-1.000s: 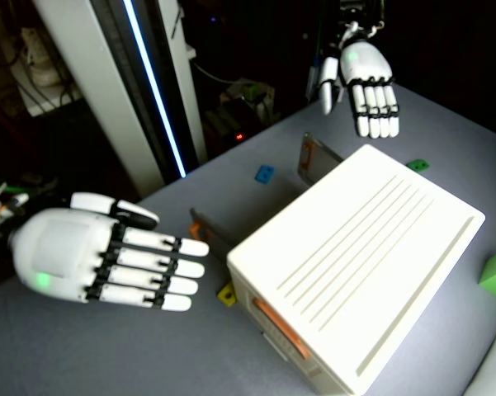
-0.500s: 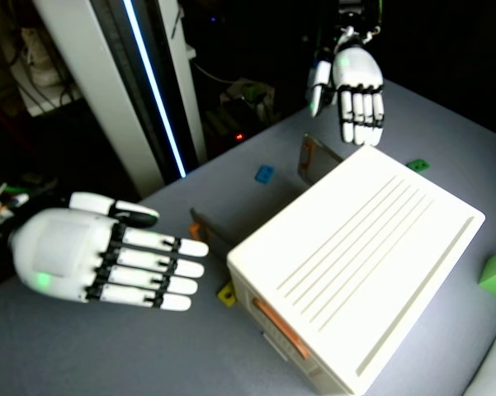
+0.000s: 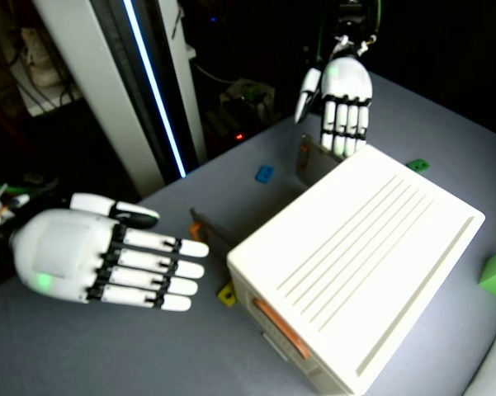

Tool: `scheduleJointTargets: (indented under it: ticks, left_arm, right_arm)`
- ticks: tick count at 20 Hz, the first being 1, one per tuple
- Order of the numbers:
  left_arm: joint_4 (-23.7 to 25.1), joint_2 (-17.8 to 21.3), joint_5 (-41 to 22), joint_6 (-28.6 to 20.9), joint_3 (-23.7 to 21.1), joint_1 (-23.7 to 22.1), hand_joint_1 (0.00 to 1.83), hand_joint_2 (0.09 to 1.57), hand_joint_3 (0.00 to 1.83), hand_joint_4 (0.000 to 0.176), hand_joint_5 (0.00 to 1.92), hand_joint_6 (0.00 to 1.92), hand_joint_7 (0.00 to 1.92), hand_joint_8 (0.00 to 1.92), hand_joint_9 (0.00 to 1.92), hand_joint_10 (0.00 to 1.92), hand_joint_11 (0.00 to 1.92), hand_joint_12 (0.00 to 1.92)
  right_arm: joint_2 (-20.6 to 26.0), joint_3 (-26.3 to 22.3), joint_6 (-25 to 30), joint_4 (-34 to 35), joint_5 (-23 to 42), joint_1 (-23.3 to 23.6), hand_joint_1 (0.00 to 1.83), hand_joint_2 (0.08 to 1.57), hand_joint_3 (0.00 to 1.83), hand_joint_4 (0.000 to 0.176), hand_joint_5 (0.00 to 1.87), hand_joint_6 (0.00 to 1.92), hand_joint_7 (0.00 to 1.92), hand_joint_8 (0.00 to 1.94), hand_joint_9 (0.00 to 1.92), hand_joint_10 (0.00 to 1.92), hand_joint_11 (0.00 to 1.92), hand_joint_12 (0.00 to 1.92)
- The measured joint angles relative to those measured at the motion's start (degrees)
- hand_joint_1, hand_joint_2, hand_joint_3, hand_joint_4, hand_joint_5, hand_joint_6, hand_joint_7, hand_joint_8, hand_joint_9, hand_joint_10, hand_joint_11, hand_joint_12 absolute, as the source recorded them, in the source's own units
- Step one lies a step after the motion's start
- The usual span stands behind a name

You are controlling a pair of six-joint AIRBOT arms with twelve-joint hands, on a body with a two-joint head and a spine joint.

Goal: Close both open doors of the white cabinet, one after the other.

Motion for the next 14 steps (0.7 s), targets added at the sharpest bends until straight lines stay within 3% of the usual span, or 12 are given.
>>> scheduleJointTargets:
  ticks: [1,3,7,9,11,14]
  left_arm:
    - [0.09,0.00,0.04,-0.07,0.00,-0.04,0.00,1.41,0.00,0.000,0.03,0.00,0.01,0.00,0.04,0.00,0.03,0.26]
    - [0.68,-0.24,0.57,-0.35,0.13,-0.96,0.00,1.41,0.00,0.000,0.04,0.01,0.01,0.00,0.03,0.00,0.01,0.25]
    - [2.14,-1.42,1.53,-0.66,0.74,-2.21,0.00,1.39,0.00,0.000,0.05,0.01,0.02,0.00,0.09,0.00,0.05,0.55]
    - [3.21,-2.36,2.34,-1.44,1.38,-3.78,0.00,1.39,0.00,0.000,0.07,0.01,0.03,0.01,0.09,0.00,0.03,0.54]
    - [4.20,-2.91,3.15,-1.86,1.73,-4.98,0.00,1.40,0.00,0.000,0.07,0.01,0.01,0.00,0.06,0.01,0.02,0.43]
    - [5.27,-4.39,3.72,-2.01,2.56,-6.27,0.00,1.41,0.00,0.000,0.05,0.00,0.00,0.00,0.06,0.01,0.10,0.46]
  right_arm:
    - [0.00,0.00,0.00,0.02,0.00,0.00,0.22,1.42,0.00,0.040,0.09,0.00,0.12,0.00,0.12,0.00,0.18,0.00]
    - [0.00,0.00,0.00,0.04,0.00,0.00,0.24,1.43,0.00,0.028,0.10,0.00,0.12,0.00,0.12,0.00,0.18,0.00]
    - [0.00,0.00,0.00,0.07,-0.07,0.00,0.22,1.42,0.00,0.037,0.10,0.00,0.12,0.00,0.12,0.00,0.17,0.00]
    - [0.00,0.00,0.02,0.07,0.00,0.00,0.21,1.42,0.00,0.045,0.10,0.00,0.12,0.00,0.12,0.00,0.18,0.00]
    - [0.00,0.00,0.00,0.07,0.00,0.00,0.23,1.42,0.00,0.027,0.11,0.00,0.13,0.00,0.12,0.00,0.18,0.00]
    - [0.00,0.00,0.02,0.07,0.02,0.00,0.20,1.42,0.00,0.039,0.10,0.00,0.12,0.00,0.12,0.00,0.18,0.00]
